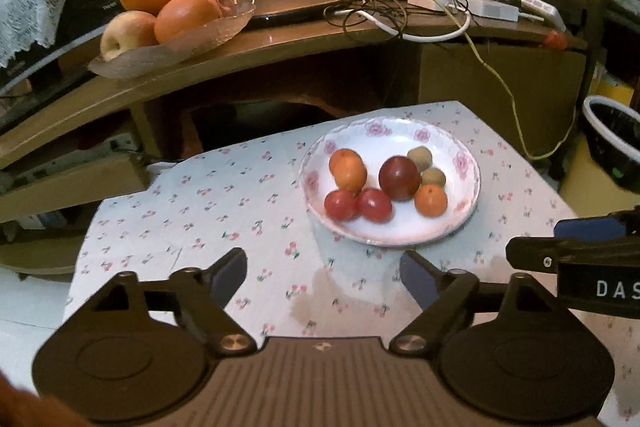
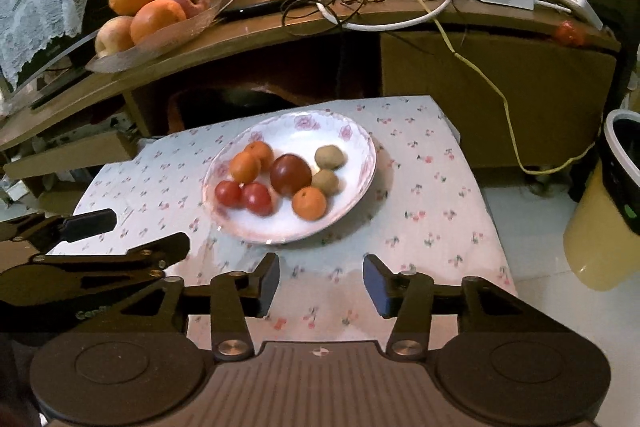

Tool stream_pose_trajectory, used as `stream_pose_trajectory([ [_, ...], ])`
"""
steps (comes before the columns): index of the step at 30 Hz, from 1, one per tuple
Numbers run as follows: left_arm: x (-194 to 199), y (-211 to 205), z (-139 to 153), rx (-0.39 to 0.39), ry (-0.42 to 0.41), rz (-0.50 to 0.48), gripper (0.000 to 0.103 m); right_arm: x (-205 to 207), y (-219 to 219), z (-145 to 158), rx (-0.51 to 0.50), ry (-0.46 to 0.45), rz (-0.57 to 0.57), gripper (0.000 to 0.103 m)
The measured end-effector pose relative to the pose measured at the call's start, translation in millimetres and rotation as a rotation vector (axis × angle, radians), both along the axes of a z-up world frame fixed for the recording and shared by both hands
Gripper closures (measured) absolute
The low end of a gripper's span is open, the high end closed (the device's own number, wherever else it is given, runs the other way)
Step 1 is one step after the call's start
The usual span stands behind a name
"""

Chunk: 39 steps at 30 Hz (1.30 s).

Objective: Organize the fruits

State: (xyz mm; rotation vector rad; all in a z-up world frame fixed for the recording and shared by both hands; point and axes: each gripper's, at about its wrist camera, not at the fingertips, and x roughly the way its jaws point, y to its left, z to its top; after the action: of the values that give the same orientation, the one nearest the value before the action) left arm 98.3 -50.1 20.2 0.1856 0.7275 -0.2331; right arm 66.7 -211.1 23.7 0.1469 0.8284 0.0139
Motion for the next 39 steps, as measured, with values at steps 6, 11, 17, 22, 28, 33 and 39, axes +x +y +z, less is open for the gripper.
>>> stream_pose_trajectory([
  [6, -27.2, 0.5, 2.0, 0.049, -0.034, 0.011, 0.0, -23.5, 3.2, 2.7, 0.005, -0.005, -0.01, 0.052],
  [11, -43.7, 7.0, 4.8, 0.004, -0.022, 0.019, 0.0, -41.3, 4.1, 1.9, 0.009, -0.001, -0.024, 0.052],
  [17, -63.9, 10.5, 2.0, -0.001, -0.008, 0.037, 0.0, -62.0, 6.2, 0.6, 0.009, 0.0, -0.029, 0.051],
  [22, -77.3, 12.5, 1.5, -0.008, 0.001, 0.037, 0.0, -75.7, 8.4, 0.9, 0.009, 0.0, -0.033, 0.051],
  [28, -91.7, 12.5, -0.3, -0.011, 0.013, 0.03, 0.0, -89.7, 14.1, 0.4, 0.002, 0.001, -0.028, 0.051],
  [33, -101.8, 11.8, -2.4, -0.006, 0.022, 0.027, 0.0, -99.5, 14.2, 0.7, 0.004, 0.0, -0.035, 0.051],
  [39, -112.5, 13.9, -2.7, -0.017, 0.033, 0.03, 0.0, -107.2, 15.7, 1.1, 0.002, 0.002, -0.039, 0.051],
])
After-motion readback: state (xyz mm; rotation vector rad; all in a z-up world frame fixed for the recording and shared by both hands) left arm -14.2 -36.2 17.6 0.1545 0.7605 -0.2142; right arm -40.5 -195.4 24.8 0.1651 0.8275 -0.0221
